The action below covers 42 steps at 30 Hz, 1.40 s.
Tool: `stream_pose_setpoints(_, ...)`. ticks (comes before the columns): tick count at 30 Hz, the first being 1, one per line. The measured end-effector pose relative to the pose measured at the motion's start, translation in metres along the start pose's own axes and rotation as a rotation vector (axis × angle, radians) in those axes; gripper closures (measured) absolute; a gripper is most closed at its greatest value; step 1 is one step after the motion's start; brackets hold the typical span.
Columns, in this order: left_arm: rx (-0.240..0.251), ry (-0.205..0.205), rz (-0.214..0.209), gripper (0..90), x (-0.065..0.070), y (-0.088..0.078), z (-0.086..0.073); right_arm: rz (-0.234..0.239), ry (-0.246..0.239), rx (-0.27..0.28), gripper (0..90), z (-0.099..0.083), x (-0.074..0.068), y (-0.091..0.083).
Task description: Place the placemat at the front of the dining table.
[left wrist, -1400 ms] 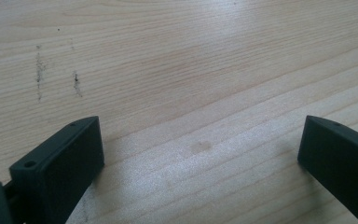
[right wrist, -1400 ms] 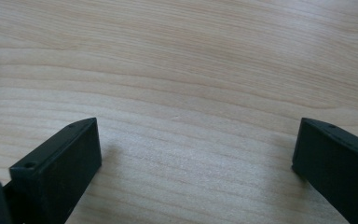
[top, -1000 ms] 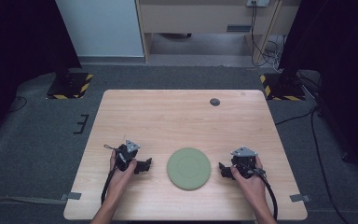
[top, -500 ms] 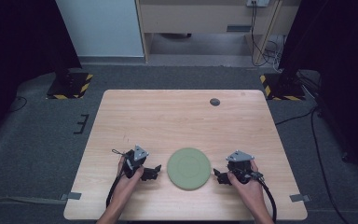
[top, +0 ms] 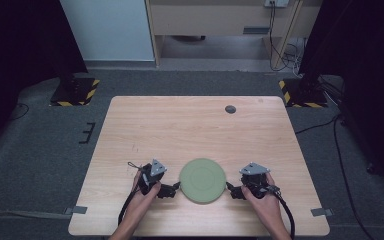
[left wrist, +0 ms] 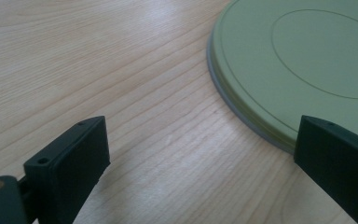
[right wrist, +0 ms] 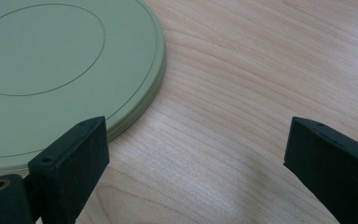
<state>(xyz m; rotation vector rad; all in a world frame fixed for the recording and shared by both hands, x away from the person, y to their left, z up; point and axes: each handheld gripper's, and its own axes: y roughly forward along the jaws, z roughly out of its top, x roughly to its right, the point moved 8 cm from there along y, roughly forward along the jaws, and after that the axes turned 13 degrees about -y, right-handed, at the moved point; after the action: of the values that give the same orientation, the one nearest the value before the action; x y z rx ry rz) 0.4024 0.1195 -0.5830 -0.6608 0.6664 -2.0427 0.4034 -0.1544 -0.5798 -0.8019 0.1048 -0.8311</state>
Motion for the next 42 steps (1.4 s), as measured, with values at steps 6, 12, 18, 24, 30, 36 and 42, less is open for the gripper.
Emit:
stream_pose_setpoints(6,0.005,0.016,-0.017,2.7,0.008,0.001,0.000,0.004,-0.008,0.000,6.5,0.001,-0.004,0.001)
stream_pose_setpoints(12,0.009,0.011,-0.018,1.9,0.009,0.003,0.001,0.010,-0.021,0.000,6.5,0.003,-0.008,0.003)
stream_pose_setpoints(18,0.012,0.004,-0.008,0.0,0.009,0.004,0.000,0.004,-0.021,-0.007,6.1,0.004,-0.008,0.004)
stream_pose_setpoints(24,0.012,0.004,-0.005,0.0,0.009,0.005,0.002,-0.020,-0.024,-0.006,6.2,0.006,-0.007,0.004)
stream_pose_setpoints(30,0.017,0.003,0.006,0.0,0.009,0.007,0.003,-0.046,-0.015,-0.007,5.1,0.006,-0.004,0.006)
stream_pose_setpoints(36,0.019,0.006,0.027,0.0,0.008,0.009,0.007,-0.070,-0.008,-0.010,4.8,0.007,-0.001,0.008)
stream_pose_setpoints(42,0.027,-0.007,0.032,0.0,0.006,0.012,0.009,-0.083,0.004,-0.007,3.7,0.008,0.002,0.010)
